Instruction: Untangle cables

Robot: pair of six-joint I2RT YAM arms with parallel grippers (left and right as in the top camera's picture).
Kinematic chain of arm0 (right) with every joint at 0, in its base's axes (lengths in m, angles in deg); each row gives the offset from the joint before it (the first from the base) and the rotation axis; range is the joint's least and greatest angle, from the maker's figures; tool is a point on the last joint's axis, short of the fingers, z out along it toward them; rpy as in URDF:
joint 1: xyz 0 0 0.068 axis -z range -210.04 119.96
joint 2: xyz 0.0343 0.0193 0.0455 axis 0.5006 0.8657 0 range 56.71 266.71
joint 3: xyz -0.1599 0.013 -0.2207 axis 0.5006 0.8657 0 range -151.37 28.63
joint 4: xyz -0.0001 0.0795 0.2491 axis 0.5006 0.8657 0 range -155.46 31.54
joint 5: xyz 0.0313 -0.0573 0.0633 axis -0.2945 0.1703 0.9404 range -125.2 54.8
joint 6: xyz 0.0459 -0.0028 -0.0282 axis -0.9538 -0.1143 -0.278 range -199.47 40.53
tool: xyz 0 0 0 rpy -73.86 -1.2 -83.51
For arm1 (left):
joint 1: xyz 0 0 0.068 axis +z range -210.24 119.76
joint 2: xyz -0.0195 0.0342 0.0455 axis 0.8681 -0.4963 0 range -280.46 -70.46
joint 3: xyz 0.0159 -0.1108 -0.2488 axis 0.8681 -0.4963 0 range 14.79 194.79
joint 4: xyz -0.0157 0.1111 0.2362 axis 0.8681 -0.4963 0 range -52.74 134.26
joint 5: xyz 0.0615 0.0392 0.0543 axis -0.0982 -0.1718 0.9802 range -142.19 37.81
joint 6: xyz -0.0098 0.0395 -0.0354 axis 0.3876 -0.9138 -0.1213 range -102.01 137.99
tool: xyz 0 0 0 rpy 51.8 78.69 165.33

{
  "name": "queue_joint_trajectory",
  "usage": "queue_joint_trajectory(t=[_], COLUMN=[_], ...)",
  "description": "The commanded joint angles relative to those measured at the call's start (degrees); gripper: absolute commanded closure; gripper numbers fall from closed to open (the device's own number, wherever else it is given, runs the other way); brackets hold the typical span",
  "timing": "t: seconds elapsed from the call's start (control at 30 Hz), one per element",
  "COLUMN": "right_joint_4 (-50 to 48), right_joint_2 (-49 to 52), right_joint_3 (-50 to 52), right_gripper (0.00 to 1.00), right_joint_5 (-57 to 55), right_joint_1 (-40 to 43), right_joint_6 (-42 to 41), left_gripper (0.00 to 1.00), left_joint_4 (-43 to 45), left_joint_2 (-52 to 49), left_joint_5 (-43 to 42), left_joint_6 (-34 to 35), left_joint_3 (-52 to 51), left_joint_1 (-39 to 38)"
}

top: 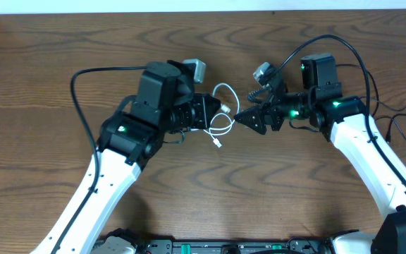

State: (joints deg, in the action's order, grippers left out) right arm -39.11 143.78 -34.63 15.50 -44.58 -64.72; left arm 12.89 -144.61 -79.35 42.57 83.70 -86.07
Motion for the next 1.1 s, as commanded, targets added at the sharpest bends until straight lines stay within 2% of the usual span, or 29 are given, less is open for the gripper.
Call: queue_joint_trajectory(t=[0.0, 0.27, 0.3, 0.33, 0.4, 0.43, 0.47, 0.5, 0.53, 0.63, 0.7, 0.73, 0.9, 1.07], right_joint_4=[-0.85, -1.33, -1.31, -1.31, -1.31, -1.29, -1.29, -1.25, -1.2, -1.22, -1.27, -1.31, -2.19, -1.99], right_joint_2=[-0.04, -0.04, -0.04, -0.04, -0.04, -0.04, -0.04, -0.04, -0.04, -0.07, -0.07, -0.07, -0.7, -1.55], right_joint_3=[-0.7, -0.7, -0.7, -0.7, -0.7, -0.7, -0.7, -0.7, -0.7, -0.7, -0.7, -0.7, -1.22, -6.49], right_gripper=[0.19, 0.32, 0.38, 0.5, 0.81, 0.93, 0.99, 0.99, 0.99, 0.99, 0.99, 0.99, 0.99, 0.99], right_joint_5=[1.4, 1.36, 1.36, 1.33, 1.22, 0.59, -0.63, -2.14, -4.33, -12.35, -17.94, -21.0, -29.64, -30.25], right_joint_1=[-0.46, -0.46, -0.46, -0.46, -0.46, -0.44, -0.44, -0.44, -0.44, -0.33, 0.15, 0.66, 5.6, 17.11], right_joint_6=[3.82, 3.8, 3.78, 3.78, 3.76, 3.74, 3.74, 3.67, 3.23, 0.04, -3.15, -4.81, -9.16, -15.23], left_gripper=[0.92, 0.92, 0.92, 0.92, 0.92, 0.92, 0.92, 0.92, 0.86, 0.83, 0.72, 0.7, 0.67, 0.66], left_joint_4=[0.0, 4.13, 4.13, 4.04, 4.04, 4.04, 4.04, 3.98, 3.52, 1.03, -1.31, -2.38, -7.15, -9.77], left_joint_2=[-0.55, -0.98, -0.98, -0.98, -1.11, -1.2, -1.25, -1.4, -1.46, -1.51, -1.51, -1.51, -1.51, -1.51], left_joint_5=[-1.51, -14.47, -14.43, -14.4, -14.19, -14.16, -14.1, -13.62, -12.55, -6.64, -1.53, 0.9, 10.78, 13.77], left_joint_6=[-0.37, -0.37, -0.37, -0.39, -0.42, -0.68, -1.25, -1.92, -2.08, -2.08, -2.08, -2.08, -2.08, -2.08], left_joint_3=[0.31, 0.33, 0.31, 0.33, 0.31, 0.31, 0.31, 0.31, 0.31, 0.26, 0.26, 0.26, 0.24, 0.22], left_joint_1=[-1.09, -2.56, -2.56, -2.56, -2.56, -2.56, -2.56, -2.56, -2.56, -2.56, -2.56, -2.56, -2.56, -2.54])
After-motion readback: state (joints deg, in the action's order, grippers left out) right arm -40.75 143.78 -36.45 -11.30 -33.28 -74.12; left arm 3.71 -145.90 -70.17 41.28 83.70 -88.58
